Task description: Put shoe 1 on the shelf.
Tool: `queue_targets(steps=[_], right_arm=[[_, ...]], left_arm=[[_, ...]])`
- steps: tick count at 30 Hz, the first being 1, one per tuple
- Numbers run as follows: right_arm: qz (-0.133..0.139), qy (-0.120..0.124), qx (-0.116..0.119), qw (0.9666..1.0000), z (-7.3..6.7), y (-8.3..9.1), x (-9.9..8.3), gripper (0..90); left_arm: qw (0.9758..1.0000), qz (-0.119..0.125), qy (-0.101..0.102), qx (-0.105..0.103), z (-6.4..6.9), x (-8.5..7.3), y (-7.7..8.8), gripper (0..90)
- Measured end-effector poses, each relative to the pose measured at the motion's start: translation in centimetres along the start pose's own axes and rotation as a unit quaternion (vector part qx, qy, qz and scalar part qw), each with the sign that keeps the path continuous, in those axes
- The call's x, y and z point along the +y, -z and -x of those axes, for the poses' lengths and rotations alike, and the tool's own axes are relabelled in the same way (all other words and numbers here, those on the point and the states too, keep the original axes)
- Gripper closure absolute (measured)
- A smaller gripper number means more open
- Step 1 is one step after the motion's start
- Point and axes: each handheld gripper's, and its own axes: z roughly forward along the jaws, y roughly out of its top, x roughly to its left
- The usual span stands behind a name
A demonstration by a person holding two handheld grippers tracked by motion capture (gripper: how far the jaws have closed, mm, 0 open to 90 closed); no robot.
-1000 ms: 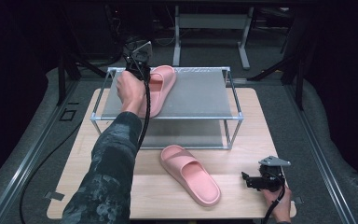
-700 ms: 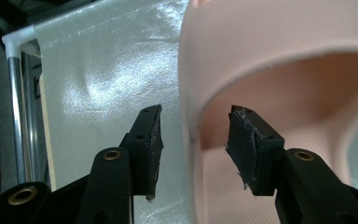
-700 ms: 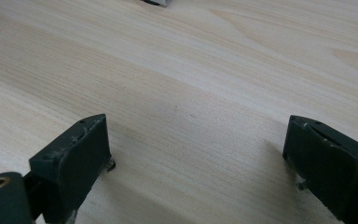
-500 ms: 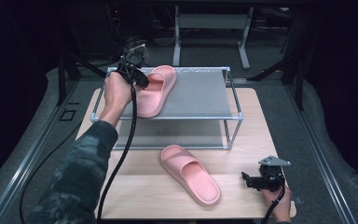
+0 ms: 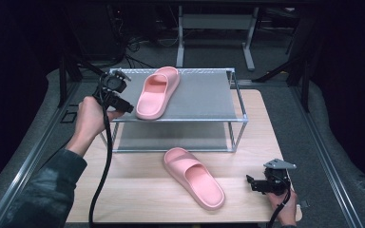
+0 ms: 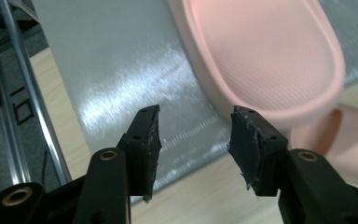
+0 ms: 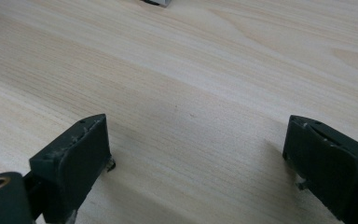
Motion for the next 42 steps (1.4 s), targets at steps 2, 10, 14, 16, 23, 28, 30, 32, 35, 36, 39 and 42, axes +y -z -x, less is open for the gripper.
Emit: queue_targets(steps=[2,10,14,16,23,28,30,32,35,36,39,42], right_arm=[[0.0,0.0,0.0,1.0,0.0,0.0,0.0,6.8],[0.0,-0.001,0.0,1.0,0.0,0.0,0.0,6.8],[0.0,-0.001,0.0,1.0,0.0,0.0,0.0,6.8],[0.0,-0.001,0.0,1.0,0.0,0.0,0.0,6.8],[0.0,-0.001,0.0,1.0,0.0,0.0,0.0,6.8],[0.0,-0.001,0.0,1.0,0.0,0.0,0.0,6.8],[0.0,0.0,0.0,1.0,0.0,0.0,0.0,6.8],[0.0,0.0,0.0,1.0,0.0,0.0,0.0,6.8],[0.0,-0.001,0.0,1.0,0.0,0.0,0.0,6.8],[0.0,-0.001,0.0,1.0,0.0,0.0,0.0,6.8],[0.0,-0.001,0.0,1.0,0.0,0.0,0.0,6.8],[0.0,0.0,0.0,1.0,0.0,0.0,0.0,6.8]], left_arm=[[0.9995,0.005,-0.003,-0.03,0.3,-0.7,0.0,48.5],[0.9966,0.018,-0.023,-0.077,1.5,-1.0,-1.2,48.4],[0.996,0.019,-0.032,-0.081,2.4,-0.5,-1.8,53.9],[0.9958,0.022,-0.032,-0.083,2.6,-0.4,-1.9,56.8],[0.9946,0.035,-0.029,-0.093,3.6,0.4,-2.4,60.0],[0.9936,0.043,-0.03,-0.099,4.4,1.2,-2.7,59.9],[0.9932,0.047,-0.027,-0.103,4.6,1.3,-2.8,60.6],[0.9931,0.048,-0.025,-0.104,4.7,1.5,-3.0,61.2],[0.9931,0.048,-0.025,-0.104,4.9,1.7,-3.2,61.5],[0.993,0.048,-0.027,-0.104,4.9,1.8,-3.2,61.5],[0.9931,0.045,-0.027,-0.105,4.9,1.7,-3.1,60.3],[0.9933,0.041,-0.027,-0.105,4.6,1.4,-2.9,54.1]])
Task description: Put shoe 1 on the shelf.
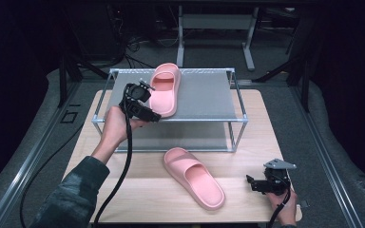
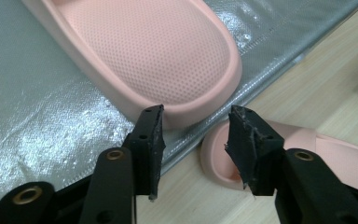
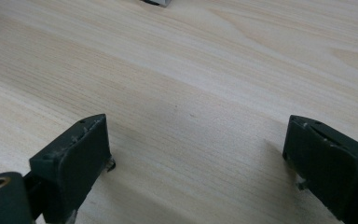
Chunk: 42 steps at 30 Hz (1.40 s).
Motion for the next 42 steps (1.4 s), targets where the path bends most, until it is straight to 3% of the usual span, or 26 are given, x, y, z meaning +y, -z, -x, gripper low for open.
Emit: queue_targets(steps=[10,16,20,28,32,42], right_arm=[[-0.001,-0.001,0.0,1.0,0.0,0.0,0.0,6.8],[-0.001,0.0,0.001,1.0,0.0,0.0,0.0,6.7],[-0.001,0.0,0.001,1.0,0.0,0.0,0.0,6.8],[-0.001,-0.001,0.001,1.0,0.0,0.0,0.0,6.8],[-0.001,-0.001,0.001,1.0,0.0,0.0,0.0,6.8],[-0.001,-0.001,0.001,1.0,0.0,0.0,0.0,6.8]], left_arm=[[0.9998,0.004,0.0,0.019,-0.8,-2.9,1.8,24.3],[0.9994,0.001,0.0,0.036,-1.1,-5.4,2.5,15.4],[0.9988,0.002,0.003,0.048,-1.3,-7.2,2.5,14.1],[0.998,-0.016,0.016,0.058,-1.7,-10.9,0.9,5.1],[0.9978,-0.028,0.026,0.053,-2.1,-12.7,-0.2,0.1],[0.9965,-0.036,0.043,0.062,-2.9,-16.5,-1.9,0.1]])
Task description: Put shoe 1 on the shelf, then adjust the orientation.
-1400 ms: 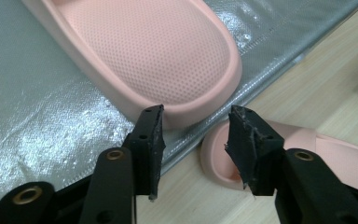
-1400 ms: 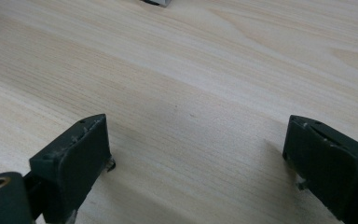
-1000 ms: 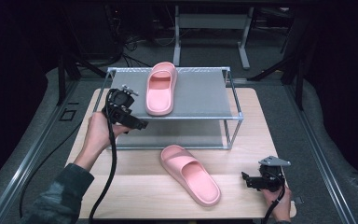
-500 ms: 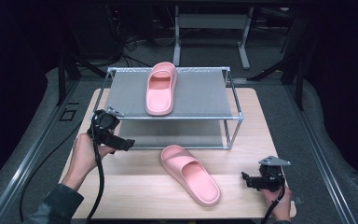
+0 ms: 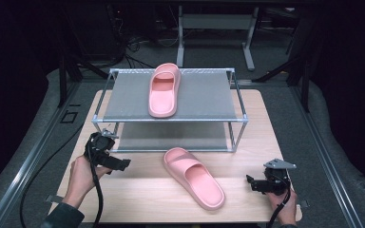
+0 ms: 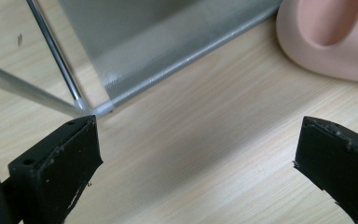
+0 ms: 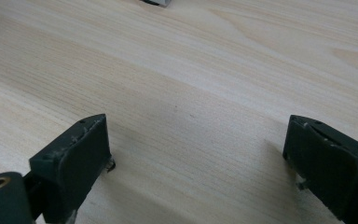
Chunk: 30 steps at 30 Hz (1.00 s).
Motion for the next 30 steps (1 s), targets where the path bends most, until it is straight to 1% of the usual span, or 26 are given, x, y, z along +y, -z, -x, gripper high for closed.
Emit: queue_targets(steps=[2,4,5,7,12,13,15,17,18,21,22,24,25,27,28,30], right_arm=[[0.0,0.0,0.0,1.0,0.0,0.0,0.0,6.8],[0.0,0.0,0.0,1.0,0.0,0.0,0.0,6.8],[0.0,0.0,0.0,1.0,0.0,0.0,0.0,6.8],[0.0,0.0,0.0,1.0,0.0,0.0,0.0,6.8],[0.0,0.0,0.0,1.0,0.0,0.0,0.0,6.8],[0.0,0.0,0.0,1.0,0.0,0.0,0.0,6.8],[0.0,0.0,0.0,1.0,0.0,0.0,0.0,6.8],[0.0,0.0,-0.001,1.0,0.0,0.0,0.0,6.8],[0.0,0.0,-0.001,1.0,0.0,0.0,0.0,6.8],[0.0,0.0,-0.001,1.0,0.0,0.0,0.0,6.8],[0.0,0.0,-0.001,1.0,0.0,0.0,0.0,6.8],[0.0,0.0,0.0,1.0,0.0,0.0,0.0,6.8],[0.0,-0.001,-0.001,1.0,0.0,0.0,0.0,6.8],[0.0,-0.001,-0.001,1.0,0.0,0.0,0.0,6.8],[0.0,0.0,-0.001,1.0,0.0,0.0,0.0,6.8],[0.0,-0.001,-0.001,1.0,0.0,0.0,0.0,6.8]], left_arm=[[1.0,-0.003,0.0,0.001,-0.2,-0.6,-0.5,0.0],[1.0,-0.002,0.005,0.004,-0.3,-1.1,-1.0,0.0],[0.9999,-0.001,0.012,0.007,-0.3,-1.5,-1.2,0.0],[0.9998,-0.002,0.014,0.013,-0.5,-2.2,-1.8,0.0],[0.9993,-0.003,0.033,0.016,-1.0,-4.1,-3.5,0.0],[0.9993,-0.003,0.034,0.015,-1.1,-4.5,-3.9,0.0],[0.9989,-0.005,0.041,0.021,-1.2,-5.2,-4.6,0.0],[0.9987,-0.005,0.046,0.022,-1.4,-6.0,-5.4,0.0],[0.9983,-0.004,0.05,0.029,-1.5,-6.4,-5.7,0.0],[0.9974,0.007,0.067,0.025,-1.7,-7.5,-6.6,0.0],[0.9972,0.007,0.068,0.029,-1.8,-7.7,-7.0,0.0],[0.997,0.01,0.073,0.025,-2.0,-8.1,-7.5,0.0],[0.9967,0.018,0.074,0.03,-2.0,-8.2,-7.6,0.0],[0.9961,0.031,0.077,0.029,-2.1,-8.2,-7.7,0.0],[0.9961,0.034,0.076,0.03,-2.2,-8.2,-7.8,0.0],[0.9955,0.054,0.072,0.031,-2.2,-8.4,-8.0,0.0]])
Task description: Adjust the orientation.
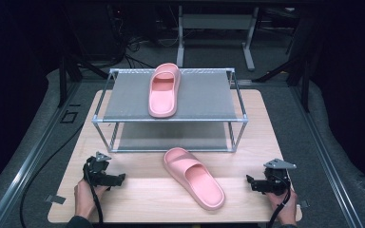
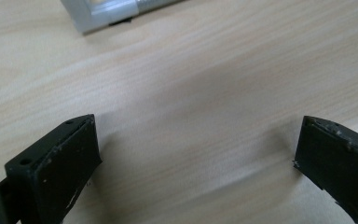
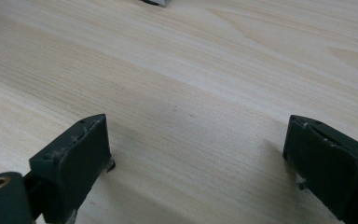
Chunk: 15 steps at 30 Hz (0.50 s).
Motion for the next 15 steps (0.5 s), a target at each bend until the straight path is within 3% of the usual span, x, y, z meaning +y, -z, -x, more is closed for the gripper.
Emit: queue_targets(steps=[7,12,15], right_arm=[[0.0,0.0,-0.001,1.0,-0.01,0.01,-0.01,6.4],[-0.004,-0.001,-0.004,1.0,-0.02,0.07,0.04,6.4],[-0.028,0.001,0.004,0.9996,0.13,0.11,0.45,4.5]], left_arm=[[0.998,0.062,-0.006,-0.004,-0.3,-0.93,-0.46,0.0],[0.9978,0.065,-0.009,-0.007,-0.39,-0.98,-0.47,0.0],[0.9978,0.064,-0.012,-0.01,-0.44,-0.99,-0.44,0.0]])
